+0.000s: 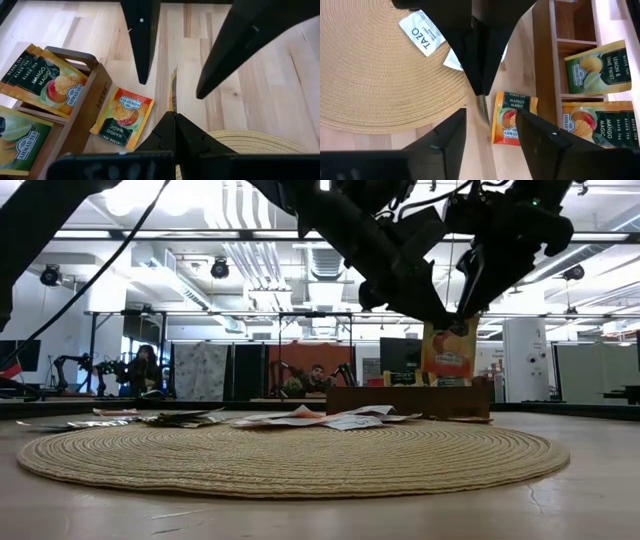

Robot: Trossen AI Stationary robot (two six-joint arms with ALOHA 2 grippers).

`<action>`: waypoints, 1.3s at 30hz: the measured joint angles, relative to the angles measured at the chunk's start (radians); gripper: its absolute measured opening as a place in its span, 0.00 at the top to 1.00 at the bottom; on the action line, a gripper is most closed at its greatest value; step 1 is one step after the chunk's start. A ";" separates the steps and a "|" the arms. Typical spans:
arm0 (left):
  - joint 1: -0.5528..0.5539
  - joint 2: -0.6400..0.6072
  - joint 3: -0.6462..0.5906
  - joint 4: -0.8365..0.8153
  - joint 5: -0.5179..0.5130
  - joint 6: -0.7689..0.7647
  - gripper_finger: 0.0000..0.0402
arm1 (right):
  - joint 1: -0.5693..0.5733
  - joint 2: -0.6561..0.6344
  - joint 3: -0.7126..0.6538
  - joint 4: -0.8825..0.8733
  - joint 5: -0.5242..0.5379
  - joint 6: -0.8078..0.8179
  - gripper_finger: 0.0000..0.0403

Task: Pick & Place Tea
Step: Put the mango tea bag into the right section of the wooden organizer

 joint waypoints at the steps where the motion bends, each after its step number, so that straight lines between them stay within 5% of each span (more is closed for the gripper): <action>1: 0.000 0.001 0.000 0.002 0.000 0.000 1.00 | 0.000 0.000 -0.002 0.000 -0.003 0.001 0.56; 7: 0.000 0.001 -0.002 0.023 -0.001 0.001 1.00 | 0.000 0.000 -0.009 0.005 -0.030 0.006 0.58; 26: 0.000 0.003 -0.004 0.067 0.001 -0.017 1.00 | -0.001 0.000 -0.016 0.028 -0.027 0.010 0.92; 39: -0.004 0.005 0.004 0.072 0.000 -0.073 1.00 | -0.003 0.001 -0.032 0.023 -0.022 0.030 0.98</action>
